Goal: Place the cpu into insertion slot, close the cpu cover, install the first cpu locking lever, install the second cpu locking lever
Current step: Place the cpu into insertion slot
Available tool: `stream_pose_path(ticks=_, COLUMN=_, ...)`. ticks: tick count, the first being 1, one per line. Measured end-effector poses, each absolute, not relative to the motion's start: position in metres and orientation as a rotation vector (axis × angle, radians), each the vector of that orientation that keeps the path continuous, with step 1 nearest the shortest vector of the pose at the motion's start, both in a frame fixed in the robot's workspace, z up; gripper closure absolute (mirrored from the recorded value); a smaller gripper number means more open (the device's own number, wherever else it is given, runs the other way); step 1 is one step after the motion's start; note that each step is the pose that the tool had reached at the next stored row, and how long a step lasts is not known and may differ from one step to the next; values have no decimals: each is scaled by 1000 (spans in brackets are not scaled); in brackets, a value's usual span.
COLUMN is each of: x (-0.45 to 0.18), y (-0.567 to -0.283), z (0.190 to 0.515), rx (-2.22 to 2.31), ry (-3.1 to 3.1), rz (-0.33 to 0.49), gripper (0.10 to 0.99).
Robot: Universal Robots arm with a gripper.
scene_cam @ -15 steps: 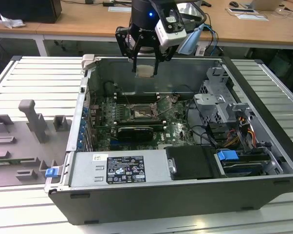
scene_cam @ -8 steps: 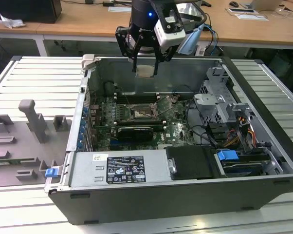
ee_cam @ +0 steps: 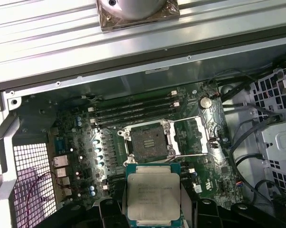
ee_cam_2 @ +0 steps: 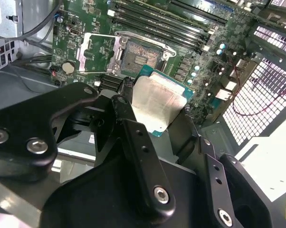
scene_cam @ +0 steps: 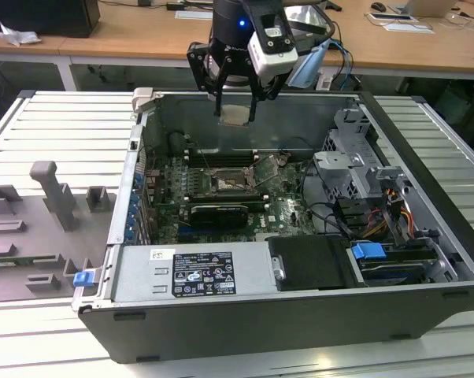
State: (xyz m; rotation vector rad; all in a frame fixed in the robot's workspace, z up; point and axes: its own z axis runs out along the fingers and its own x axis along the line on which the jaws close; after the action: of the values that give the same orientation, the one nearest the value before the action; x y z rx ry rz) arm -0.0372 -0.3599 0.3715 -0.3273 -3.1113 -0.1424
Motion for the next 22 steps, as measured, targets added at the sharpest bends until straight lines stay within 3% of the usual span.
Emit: stream_pose_path(ticks=22, x=-37, y=-360, z=371, rx=-427, ry=-3102, rz=-143, gripper=545)
